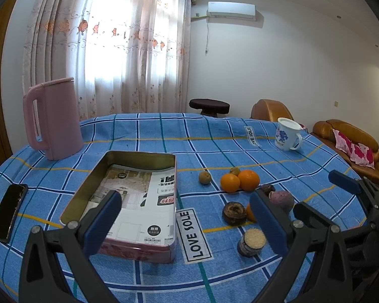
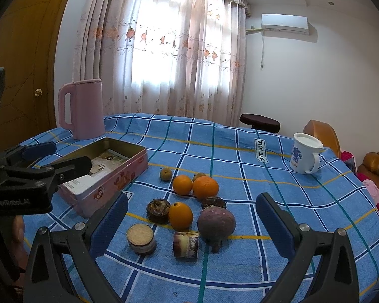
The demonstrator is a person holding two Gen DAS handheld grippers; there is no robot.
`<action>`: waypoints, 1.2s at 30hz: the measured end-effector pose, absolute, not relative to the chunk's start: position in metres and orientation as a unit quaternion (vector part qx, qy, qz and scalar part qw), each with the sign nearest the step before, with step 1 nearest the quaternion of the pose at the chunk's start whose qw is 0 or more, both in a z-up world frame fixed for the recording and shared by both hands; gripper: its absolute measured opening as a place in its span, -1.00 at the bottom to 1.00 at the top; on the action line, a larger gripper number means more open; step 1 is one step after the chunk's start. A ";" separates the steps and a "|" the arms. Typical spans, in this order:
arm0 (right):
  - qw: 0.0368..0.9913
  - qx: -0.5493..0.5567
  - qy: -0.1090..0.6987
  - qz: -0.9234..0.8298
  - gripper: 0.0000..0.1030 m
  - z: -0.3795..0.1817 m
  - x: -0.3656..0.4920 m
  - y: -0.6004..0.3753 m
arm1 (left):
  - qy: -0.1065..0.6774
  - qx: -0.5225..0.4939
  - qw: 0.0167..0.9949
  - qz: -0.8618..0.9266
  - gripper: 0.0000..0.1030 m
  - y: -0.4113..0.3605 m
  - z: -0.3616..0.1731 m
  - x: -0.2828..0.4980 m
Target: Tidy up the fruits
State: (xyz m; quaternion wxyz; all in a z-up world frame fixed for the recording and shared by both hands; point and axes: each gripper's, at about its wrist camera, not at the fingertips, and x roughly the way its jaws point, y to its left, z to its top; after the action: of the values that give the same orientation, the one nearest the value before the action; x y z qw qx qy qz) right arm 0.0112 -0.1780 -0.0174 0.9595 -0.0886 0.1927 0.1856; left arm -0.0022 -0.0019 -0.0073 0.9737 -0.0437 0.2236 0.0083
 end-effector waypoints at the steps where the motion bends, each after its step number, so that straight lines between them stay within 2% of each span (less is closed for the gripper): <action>1: 0.960 -0.089 0.194 0.182 0.97 -0.019 0.011 -0.180 | 0.224 -0.043 0.973 0.007 1.00 -0.003 -0.009 -0.002; 15: 0.960 -0.059 0.239 0.135 0.96 -0.059 0.023 -0.230 | 0.273 0.008 0.960 -0.057 0.99 -0.064 -0.057 0.015; 18: 0.960 -0.062 0.240 0.127 0.96 -0.061 0.024 -0.232 | 0.292 -0.012 0.953 -0.073 0.98 -0.063 -0.064 0.023; 26: 0.964 -0.033 0.233 0.122 0.95 -0.058 0.026 -0.246 | 0.337 -0.018 0.936 -0.101 0.68 -0.070 -0.078 0.037; 28: 0.964 -0.034 0.234 0.125 0.88 -0.058 0.026 -0.244 | 0.346 -0.018 0.931 -0.113 0.50 -0.071 -0.081 0.040; 32: 0.959 -0.035 0.242 0.145 0.45 -0.061 0.026 -0.238 | 0.364 -0.038 0.921 -0.137 -0.05 -0.066 -0.085 0.043; 34: 0.955 -0.034 0.250 0.155 0.31 -0.063 0.028 -0.235 | 0.362 -0.045 0.920 -0.148 -0.15 -0.063 -0.085 0.042; 36: 0.951 -0.032 0.256 0.170 0.06 -0.065 0.028 -0.231 | 0.359 -0.045 0.920 -0.149 -0.25 -0.061 -0.084 0.039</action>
State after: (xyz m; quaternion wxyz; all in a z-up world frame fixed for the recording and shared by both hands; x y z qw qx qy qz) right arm 0.0282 -0.2310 -0.0650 0.9511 -0.0319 0.2560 0.1698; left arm 0.0386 -0.0614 -0.0843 0.9204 -0.0447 0.3586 -0.1494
